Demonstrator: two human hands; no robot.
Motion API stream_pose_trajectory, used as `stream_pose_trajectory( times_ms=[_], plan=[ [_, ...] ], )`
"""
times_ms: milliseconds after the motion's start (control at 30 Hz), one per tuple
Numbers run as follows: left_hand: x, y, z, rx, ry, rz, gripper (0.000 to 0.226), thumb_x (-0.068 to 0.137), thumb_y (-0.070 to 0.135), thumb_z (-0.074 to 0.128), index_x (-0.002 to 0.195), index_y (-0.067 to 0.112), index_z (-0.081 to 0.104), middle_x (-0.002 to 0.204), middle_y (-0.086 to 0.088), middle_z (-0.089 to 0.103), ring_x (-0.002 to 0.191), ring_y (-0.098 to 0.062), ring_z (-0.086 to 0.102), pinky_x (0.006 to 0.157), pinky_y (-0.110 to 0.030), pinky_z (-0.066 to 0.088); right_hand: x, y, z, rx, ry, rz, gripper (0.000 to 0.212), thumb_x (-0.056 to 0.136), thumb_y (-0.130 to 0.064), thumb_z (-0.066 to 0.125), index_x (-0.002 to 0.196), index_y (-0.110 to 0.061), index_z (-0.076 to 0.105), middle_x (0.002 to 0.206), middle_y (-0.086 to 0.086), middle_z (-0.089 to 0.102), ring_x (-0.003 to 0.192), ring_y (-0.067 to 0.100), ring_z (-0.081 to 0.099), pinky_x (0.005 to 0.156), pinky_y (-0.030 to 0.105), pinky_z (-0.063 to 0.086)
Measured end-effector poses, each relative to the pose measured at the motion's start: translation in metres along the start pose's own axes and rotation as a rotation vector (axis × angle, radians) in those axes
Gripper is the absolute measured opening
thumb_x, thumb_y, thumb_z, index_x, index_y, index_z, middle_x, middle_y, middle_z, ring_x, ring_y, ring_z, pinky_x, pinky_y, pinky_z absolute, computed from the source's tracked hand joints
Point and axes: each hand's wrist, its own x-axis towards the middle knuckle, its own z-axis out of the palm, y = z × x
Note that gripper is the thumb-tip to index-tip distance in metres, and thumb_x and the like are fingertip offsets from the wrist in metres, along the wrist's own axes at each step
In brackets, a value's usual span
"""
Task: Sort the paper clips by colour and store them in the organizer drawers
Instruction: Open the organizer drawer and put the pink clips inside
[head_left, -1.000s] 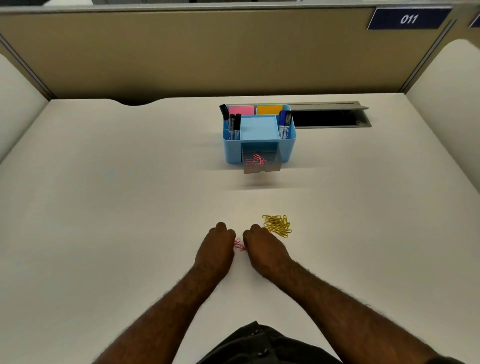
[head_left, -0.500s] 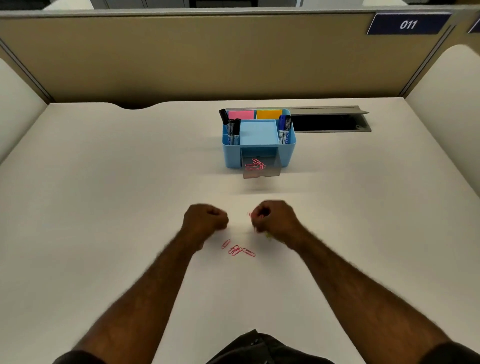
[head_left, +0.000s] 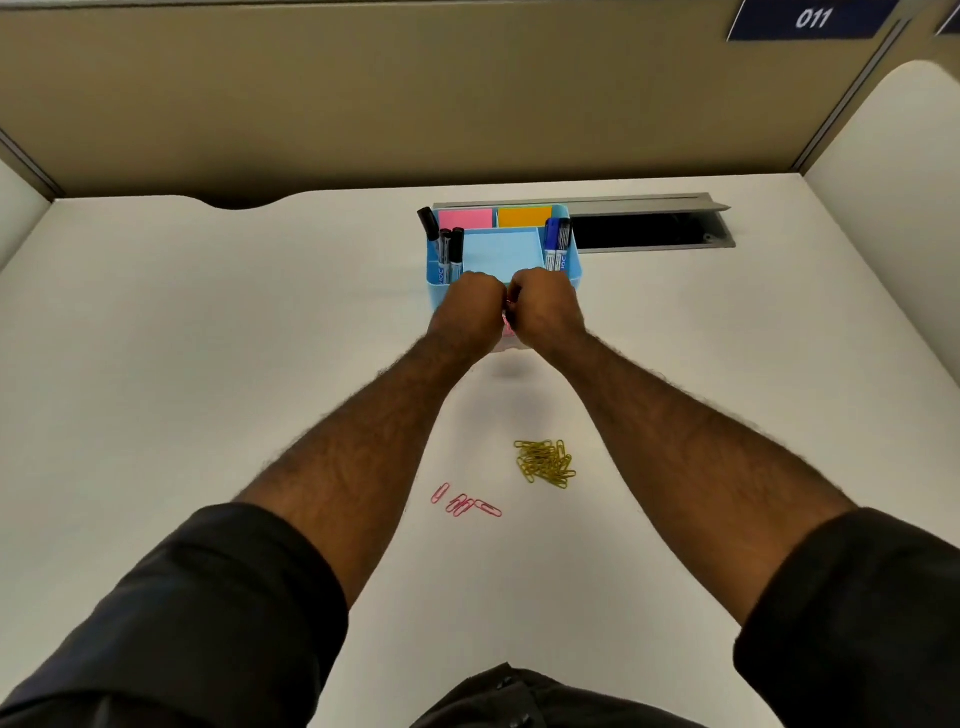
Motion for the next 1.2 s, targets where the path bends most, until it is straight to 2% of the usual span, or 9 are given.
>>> stream_pose_trajectory(
  times_ms=[133, 333, 433, 533, 633, 800, 933, 1067, 1200],
  plan=[
    [-0.004, -0.002, 0.003, 0.000, 0.004, 0.001, 0.024, 0.090, 0.019, 0.058, 0.108, 0.004, 0.065, 0.109, -0.016, 0.068, 0.103, -0.030, 0.060, 0.096, -0.037, 0.045, -0.003, 0.000, 0.008, -0.037, -0.056, 0.012, 0.028, 0.087, -0.024, 0.064, 0.109, -0.007, 0.062, 0.108, 0.012, 0.067, 0.100, 0.027, 0.060, 0.089, 0.037, 0.050],
    [-0.045, -0.023, -0.001, -0.173, 0.294, 0.004, 0.021, 0.087, 0.018, 0.058, 0.099, 0.005, 0.069, 0.100, -0.015, 0.070, 0.092, -0.027, 0.064, 0.079, -0.031, 0.047, -0.054, 0.001, -0.001, 0.274, 0.271, -0.174, 0.010, 0.089, -0.017, 0.059, 0.089, -0.008, 0.062, 0.089, 0.010, 0.067, 0.083, 0.019, 0.059, 0.073, 0.030, 0.049],
    [-0.090, -0.040, 0.013, -0.212, 0.232, -0.091, 0.022, 0.084, 0.017, 0.065, 0.105, 0.010, 0.066, 0.106, -0.009, 0.067, 0.094, -0.022, 0.063, 0.080, -0.023, 0.042, -0.092, 0.010, 0.012, 0.279, 0.076, -0.189, 0.008, 0.087, -0.015, 0.059, 0.086, -0.010, 0.066, 0.085, 0.007, 0.067, 0.076, 0.018, 0.058, 0.068, 0.032, 0.049],
    [-0.135, -0.059, 0.033, -0.183, 0.053, -0.182, 0.031, 0.081, 0.021, 0.069, 0.110, 0.012, 0.064, 0.111, -0.010, 0.062, 0.097, -0.025, 0.062, 0.085, -0.031, 0.046, -0.128, 0.023, 0.030, 0.191, -0.209, -0.160, 0.012, 0.084, -0.020, 0.060, 0.088, -0.015, 0.070, 0.091, 0.007, 0.070, 0.083, 0.023, 0.062, 0.076, 0.035, 0.052],
    [-0.171, -0.068, 0.050, -0.161, -0.106, -0.279, 0.044, 0.079, 0.031, 0.071, 0.117, 0.013, 0.060, 0.117, -0.010, 0.058, 0.101, -0.025, 0.062, 0.089, -0.035, 0.048, -0.161, 0.031, 0.043, 0.173, -0.362, -0.140, 0.011, 0.083, -0.024, 0.063, 0.088, -0.017, 0.070, 0.092, 0.006, 0.069, 0.087, 0.022, 0.062, 0.076, 0.032, 0.050],
    [-0.201, -0.065, 0.067, -0.168, -0.135, -0.300, 0.054, 0.078, 0.040, 0.071, 0.122, 0.012, 0.058, 0.114, -0.007, 0.053, 0.100, -0.022, 0.059, 0.089, -0.032, 0.049, -0.191, 0.035, 0.062, 0.115, -0.409, -0.151, 0.021, 0.085, -0.030, 0.062, 0.101, -0.016, 0.063, 0.101, 0.006, 0.062, 0.094, 0.023, 0.057, 0.079, 0.035, 0.048],
    [-0.209, -0.058, 0.074, -0.173, -0.056, -0.270, 0.040, 0.084, 0.032, 0.064, 0.119, 0.013, 0.062, 0.108, -0.006, 0.056, 0.100, -0.021, 0.056, 0.086, -0.028, 0.045, -0.199, 0.032, 0.070, 0.102, -0.367, -0.183, 0.018, 0.088, -0.027, 0.058, 0.101, -0.015, 0.059, 0.103, 0.007, 0.058, 0.095, 0.025, 0.056, 0.081, 0.039, 0.048],
    [-0.213, -0.054, 0.080, -0.168, -0.016, -0.222, 0.024, 0.089, 0.025, 0.059, 0.108, 0.014, 0.069, 0.098, -0.005, 0.059, 0.091, -0.019, 0.056, 0.074, -0.021, 0.036, -0.202, 0.026, 0.070, 0.071, -0.354, -0.206, 0.014, 0.091, -0.022, 0.053, 0.100, -0.013, 0.059, 0.103, 0.008, 0.057, 0.094, 0.026, 0.056, 0.078, 0.040, 0.049],
    [-0.212, -0.051, 0.081, -0.146, -0.011, -0.202, 0.019, 0.090, 0.023, 0.057, 0.098, 0.012, 0.071, 0.096, -0.006, 0.059, 0.090, -0.020, 0.057, 0.075, -0.027, 0.043, -0.202, 0.024, 0.069, -0.050, -0.391, -0.221, 0.016, 0.089, -0.018, 0.055, 0.104, -0.012, 0.057, 0.107, 0.009, 0.056, 0.100, 0.026, 0.054, 0.076, 0.041, 0.051]
  ],
)
